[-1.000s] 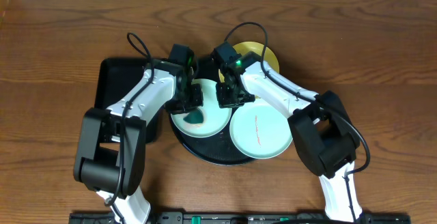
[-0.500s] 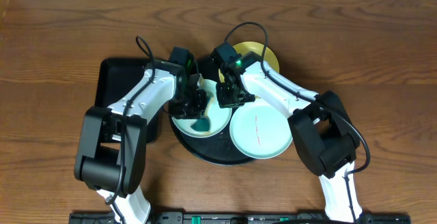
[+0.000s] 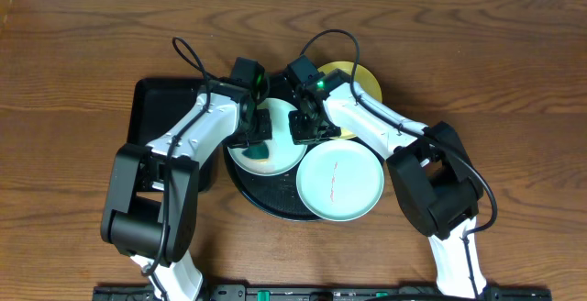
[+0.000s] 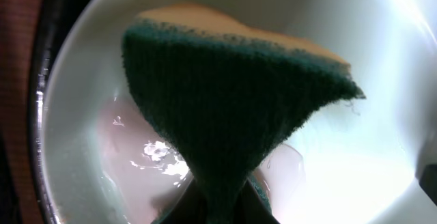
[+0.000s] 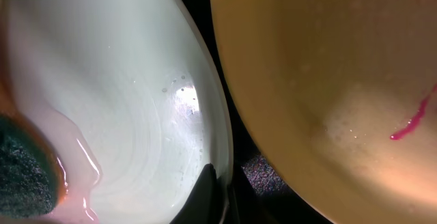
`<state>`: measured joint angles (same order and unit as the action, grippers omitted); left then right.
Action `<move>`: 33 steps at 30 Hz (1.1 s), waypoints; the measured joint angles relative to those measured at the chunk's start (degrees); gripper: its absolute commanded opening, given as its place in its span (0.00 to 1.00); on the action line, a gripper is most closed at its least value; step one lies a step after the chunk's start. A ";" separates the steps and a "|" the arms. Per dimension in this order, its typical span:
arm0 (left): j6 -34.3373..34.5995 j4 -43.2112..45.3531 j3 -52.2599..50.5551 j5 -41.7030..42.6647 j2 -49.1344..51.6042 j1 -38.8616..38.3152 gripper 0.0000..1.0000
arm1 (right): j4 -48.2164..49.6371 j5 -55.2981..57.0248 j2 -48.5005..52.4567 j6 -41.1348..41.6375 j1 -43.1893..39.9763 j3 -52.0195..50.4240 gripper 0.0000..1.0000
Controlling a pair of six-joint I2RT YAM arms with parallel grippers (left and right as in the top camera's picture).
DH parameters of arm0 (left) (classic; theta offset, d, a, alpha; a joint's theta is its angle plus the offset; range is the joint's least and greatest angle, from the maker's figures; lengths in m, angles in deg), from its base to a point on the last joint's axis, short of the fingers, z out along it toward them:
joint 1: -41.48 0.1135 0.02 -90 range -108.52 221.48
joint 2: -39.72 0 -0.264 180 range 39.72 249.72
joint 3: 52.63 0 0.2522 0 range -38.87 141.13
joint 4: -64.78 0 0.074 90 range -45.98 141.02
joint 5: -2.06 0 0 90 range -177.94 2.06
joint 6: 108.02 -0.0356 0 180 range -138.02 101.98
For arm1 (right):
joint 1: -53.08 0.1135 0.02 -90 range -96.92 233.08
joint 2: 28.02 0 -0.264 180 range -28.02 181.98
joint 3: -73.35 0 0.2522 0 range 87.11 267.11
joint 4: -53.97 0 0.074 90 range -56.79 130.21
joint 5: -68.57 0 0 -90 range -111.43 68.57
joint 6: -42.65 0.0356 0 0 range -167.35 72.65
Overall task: Clean dirty plates on tray and stack at the side
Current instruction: 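Scrub the left blue plate with the sponge in the left gripper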
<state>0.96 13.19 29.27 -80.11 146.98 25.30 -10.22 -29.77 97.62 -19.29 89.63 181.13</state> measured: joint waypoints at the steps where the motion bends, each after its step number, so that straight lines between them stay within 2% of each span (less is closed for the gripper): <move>1: -0.46 -0.20 0.02 0.66 0.00 0.00 0.07 | -0.02 0.00 0.00 0.00 0.00 0.00 0.02; 12: -4.31 -8.92 0.17 8.74 0.00 -2.49 0.08 | -0.68 -0.55 0.09 -0.26 0.07 0.00 0.02; 20: -6.49 -7.43 0.20 12.57 0.00 -4.13 0.07 | -0.70 -0.66 0.09 -0.48 0.07 0.00 0.01; 24: -6.97 -7.76 1.42 10.12 0.07 -3.13 0.07 | -0.72 -0.70 0.09 -0.48 0.07 0.00 0.01; 33: -5.20 -8.09 3.89 -1.29 0.17 0.72 0.07 | -0.72 -0.81 0.09 -0.48 0.07 0.00 0.01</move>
<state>-4.24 5.11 33.16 -81.40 147.15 26.02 -10.94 -30.58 97.71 -19.77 89.70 181.13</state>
